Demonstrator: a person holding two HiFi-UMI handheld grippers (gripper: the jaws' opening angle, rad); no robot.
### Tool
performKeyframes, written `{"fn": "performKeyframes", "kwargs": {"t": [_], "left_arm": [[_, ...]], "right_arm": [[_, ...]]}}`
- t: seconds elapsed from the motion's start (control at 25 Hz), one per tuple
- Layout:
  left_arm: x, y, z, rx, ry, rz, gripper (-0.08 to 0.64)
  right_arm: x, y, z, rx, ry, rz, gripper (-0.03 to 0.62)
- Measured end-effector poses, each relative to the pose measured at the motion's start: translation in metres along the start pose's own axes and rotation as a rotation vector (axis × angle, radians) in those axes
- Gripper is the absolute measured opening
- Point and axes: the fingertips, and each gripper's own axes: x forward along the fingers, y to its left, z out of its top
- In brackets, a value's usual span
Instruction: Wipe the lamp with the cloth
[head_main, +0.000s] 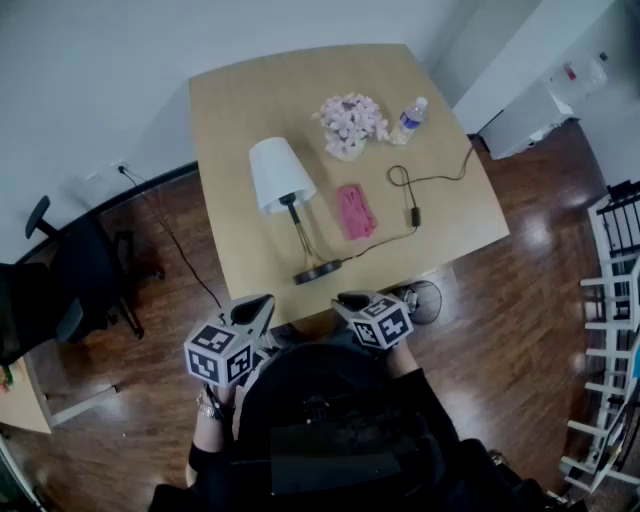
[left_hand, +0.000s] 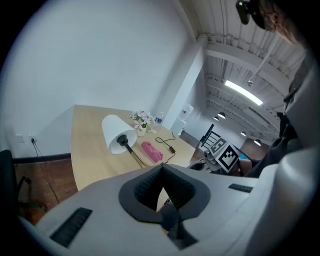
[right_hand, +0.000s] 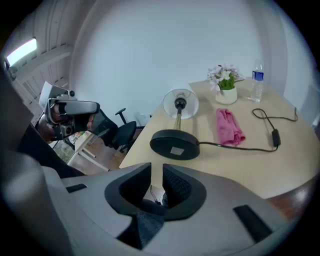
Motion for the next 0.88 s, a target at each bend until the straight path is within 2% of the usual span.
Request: {"fn": "performKeyframes", "kwargs": {"t": [0.12, 0.24, 0.36, 0.56, 0.68, 0.76, 0.88], "left_arm": [[0.002, 0.003, 0.001, -0.001, 0.010, 0.000, 0.004], [0.008, 0.005, 0.003, -0.016, 0.009, 0.015, 0.005], [0.016, 0.004, 0.008, -0.049, 0.005, 0.033, 0.005], [0.038, 0.000, 0.021, -0.035, 0.030, 0.071, 0.005], [0.049, 0.000, 0.032, -0.048, 0.026, 0.112, 0.005], [0.054, 0.000, 0.039, -0.066, 0.019, 0.146, 0.005], [0.058, 0.001, 0.041, -0.089, 0.038, 0.199, 0.005]], "right_arm": [[-0.004, -0.013, 0.000, 0.024, -0.009, -0.022, 0.080], [-0.014, -0.043, 0.016, 0.045, -0.074, -0.098, 0.080], [-0.021, -0.071, 0.036, 0.019, -0.112, -0.169, 0.080], [-0.009, -0.119, 0.073, -0.018, -0.135, -0.192, 0.081], [0.007, -0.155, 0.091, -0.031, -0.125, -0.220, 0.154], [0.020, -0.178, 0.101, -0.021, -0.110, -0.233, 0.243], [0.042, -0.216, 0.116, -0.002, -0.108, -0.267, 0.330]]}}
